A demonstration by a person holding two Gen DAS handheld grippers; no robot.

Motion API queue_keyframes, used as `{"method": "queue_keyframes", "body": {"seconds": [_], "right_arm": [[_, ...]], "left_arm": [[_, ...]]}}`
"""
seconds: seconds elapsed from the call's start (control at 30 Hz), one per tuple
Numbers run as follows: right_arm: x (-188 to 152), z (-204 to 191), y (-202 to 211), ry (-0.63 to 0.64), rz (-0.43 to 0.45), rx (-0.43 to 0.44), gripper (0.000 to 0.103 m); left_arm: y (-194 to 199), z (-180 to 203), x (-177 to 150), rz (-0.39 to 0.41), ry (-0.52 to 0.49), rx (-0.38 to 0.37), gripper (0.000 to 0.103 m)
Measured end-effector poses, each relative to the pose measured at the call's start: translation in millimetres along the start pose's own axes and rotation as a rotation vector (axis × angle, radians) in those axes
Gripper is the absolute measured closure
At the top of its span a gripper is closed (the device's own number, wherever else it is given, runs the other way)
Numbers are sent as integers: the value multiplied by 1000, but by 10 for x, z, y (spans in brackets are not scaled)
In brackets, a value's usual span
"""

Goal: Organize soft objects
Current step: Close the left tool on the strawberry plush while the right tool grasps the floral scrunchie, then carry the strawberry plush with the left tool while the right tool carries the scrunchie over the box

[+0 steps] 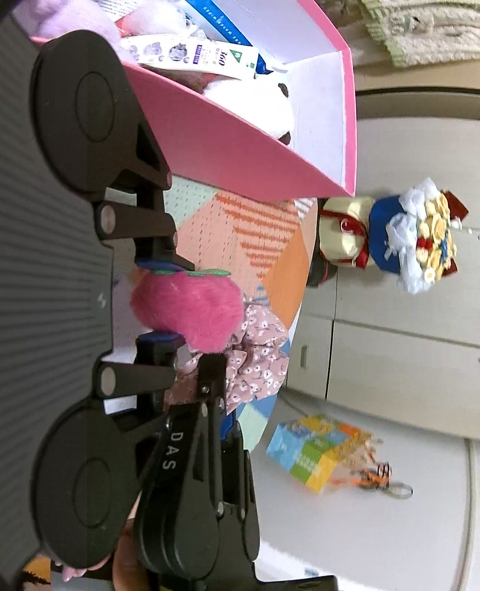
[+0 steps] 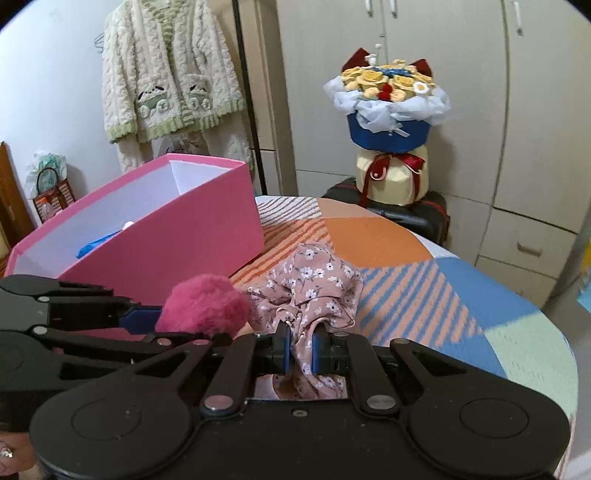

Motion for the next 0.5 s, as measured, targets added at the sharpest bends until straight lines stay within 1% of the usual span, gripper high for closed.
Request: {"method": "queue_keyframes", "body": {"seconds": [0.23, 0.5], "right_arm": [[-203, -182, 391, 20, 9, -89, 90], [-415, -413, 695, 11, 12, -139, 90]], "left_arm": [[295, 93, -140, -14, -19, -65, 74], [560, 64, -345, -55, -10, -122, 73]]}}
Point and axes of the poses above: each gripper's, at about its wrist camera, not at the fingertips, and y roughly against the way its jaws point, z to its right, x to its top, the point moved 7 cm from there along -y, roughly the way its jaws point, and after that the axes turned 2 degrees about y, right-handed, at the moved point
